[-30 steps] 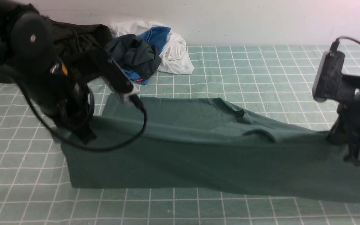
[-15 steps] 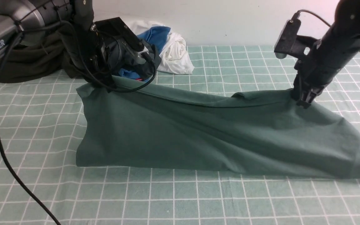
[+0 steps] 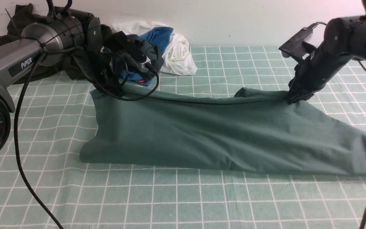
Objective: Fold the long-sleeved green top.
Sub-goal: Use both arms to drag the lower edge of the fabric forward and fold it over the upper edge, then use the right arm to clamp the right edge of the fabric
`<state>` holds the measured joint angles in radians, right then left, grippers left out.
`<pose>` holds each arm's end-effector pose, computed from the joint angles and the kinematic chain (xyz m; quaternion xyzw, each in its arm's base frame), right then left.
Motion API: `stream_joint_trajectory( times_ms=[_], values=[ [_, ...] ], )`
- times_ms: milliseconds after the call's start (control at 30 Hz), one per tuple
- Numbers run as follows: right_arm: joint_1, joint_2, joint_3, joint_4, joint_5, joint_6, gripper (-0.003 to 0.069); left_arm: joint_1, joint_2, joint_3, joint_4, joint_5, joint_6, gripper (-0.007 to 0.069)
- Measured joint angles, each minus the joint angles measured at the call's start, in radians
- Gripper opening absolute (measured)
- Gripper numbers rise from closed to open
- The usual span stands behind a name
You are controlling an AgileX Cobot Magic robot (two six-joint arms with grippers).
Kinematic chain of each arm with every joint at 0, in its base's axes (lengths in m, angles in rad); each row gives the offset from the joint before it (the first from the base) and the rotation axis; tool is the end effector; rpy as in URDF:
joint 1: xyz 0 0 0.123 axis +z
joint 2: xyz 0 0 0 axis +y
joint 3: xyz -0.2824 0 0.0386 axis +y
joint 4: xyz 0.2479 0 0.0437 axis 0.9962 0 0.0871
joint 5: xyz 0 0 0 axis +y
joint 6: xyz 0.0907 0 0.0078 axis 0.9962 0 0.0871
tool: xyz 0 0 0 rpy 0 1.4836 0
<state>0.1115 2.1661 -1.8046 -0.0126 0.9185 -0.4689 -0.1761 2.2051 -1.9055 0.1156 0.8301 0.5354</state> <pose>0.4683 0.0515 0.2037 -0.2837 0.9403 -0.0389 0.1839 0.4878 -0.0789 0.2179 0.3605 0.8941 0.0971 0.2473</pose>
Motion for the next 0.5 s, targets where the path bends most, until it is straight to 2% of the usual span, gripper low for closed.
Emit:
stream_joint_trajectory(
  times_ms=[33,133,267,400,500],
  values=[
    [0.000,-0.001,0.000,0.000,0.000,0.016,0.0219,0.001,0.000,0.000,0.000,-0.001,0.000,0.0185],
    [0.004,-0.024,0.000,0.025,0.025,0.101,0.0326,0.007,-0.005,-0.005,0.004,-0.008,-0.111,0.0318],
    [0.037,-0.051,-0.006,0.128,0.100,0.110,0.0361,0.000,-0.014,-0.036,0.004,0.055,-0.236,0.0400],
    [0.080,-0.040,-0.007,0.227,0.131,0.076,0.0365,-0.022,-0.023,-0.053,-0.006,0.165,-0.280,0.0388],
    [0.129,0.025,-0.007,0.289,0.085,0.057,0.0367,-0.059,-0.026,-0.058,-0.028,0.288,-0.283,0.0304]
  ],
)
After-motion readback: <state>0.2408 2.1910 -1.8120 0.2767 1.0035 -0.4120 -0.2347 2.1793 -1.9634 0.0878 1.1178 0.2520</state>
